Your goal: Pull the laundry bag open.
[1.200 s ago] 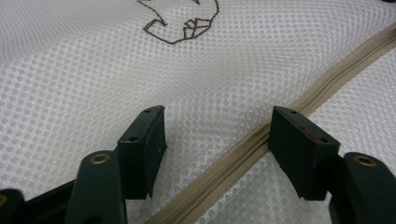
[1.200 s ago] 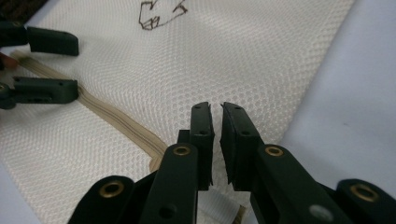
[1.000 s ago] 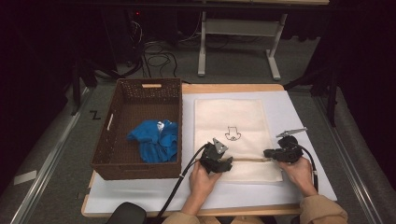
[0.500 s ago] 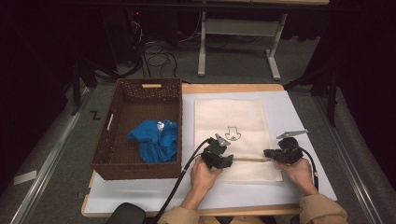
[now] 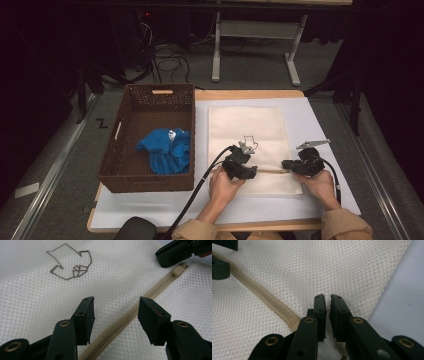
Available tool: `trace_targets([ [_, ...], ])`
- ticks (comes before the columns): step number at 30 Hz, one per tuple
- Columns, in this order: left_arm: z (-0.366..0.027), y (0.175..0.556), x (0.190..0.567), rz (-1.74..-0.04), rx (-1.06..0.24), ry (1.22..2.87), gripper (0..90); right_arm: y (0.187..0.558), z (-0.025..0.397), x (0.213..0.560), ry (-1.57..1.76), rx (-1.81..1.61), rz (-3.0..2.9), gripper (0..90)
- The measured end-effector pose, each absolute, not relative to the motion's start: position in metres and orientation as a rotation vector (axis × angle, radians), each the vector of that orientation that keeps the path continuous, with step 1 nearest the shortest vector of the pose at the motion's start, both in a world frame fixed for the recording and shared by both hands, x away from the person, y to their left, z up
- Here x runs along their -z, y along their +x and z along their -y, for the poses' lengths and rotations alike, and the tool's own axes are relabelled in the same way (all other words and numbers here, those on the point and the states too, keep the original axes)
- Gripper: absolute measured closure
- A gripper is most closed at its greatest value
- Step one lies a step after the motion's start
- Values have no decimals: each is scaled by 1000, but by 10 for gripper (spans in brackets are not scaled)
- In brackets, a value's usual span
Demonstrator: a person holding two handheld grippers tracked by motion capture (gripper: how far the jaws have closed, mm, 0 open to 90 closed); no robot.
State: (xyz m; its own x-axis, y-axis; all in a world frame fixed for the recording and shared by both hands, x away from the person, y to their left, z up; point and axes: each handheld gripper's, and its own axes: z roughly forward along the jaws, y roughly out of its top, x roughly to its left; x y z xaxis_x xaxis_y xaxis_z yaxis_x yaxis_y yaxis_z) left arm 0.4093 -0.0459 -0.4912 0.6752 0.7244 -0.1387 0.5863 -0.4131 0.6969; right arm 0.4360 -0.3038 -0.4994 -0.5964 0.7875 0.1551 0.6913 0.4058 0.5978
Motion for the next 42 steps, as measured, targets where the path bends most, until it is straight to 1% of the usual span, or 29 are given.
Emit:
trace_targets([
  [7,59,409,489,-975,-179,2164,500,436,305,500,1356,-979,-2498,841],
  [10,63,408,488,-967,-151,2157,499,436,306,500,1353,-981,-2497,841],
  [13,68,407,487,-952,-154,2179,495,436,306,500,1337,-973,-2500,842],
  [27,108,406,490,-879,-84,2208,485,436,307,500,1305,-979,-2513,843],
  [35,123,413,491,-899,-70,2216,533,437,307,500,1304,-982,-2522,842],
  [42,127,421,493,-955,4,2163,577,437,307,500,1311,-983,-2520,837],
])
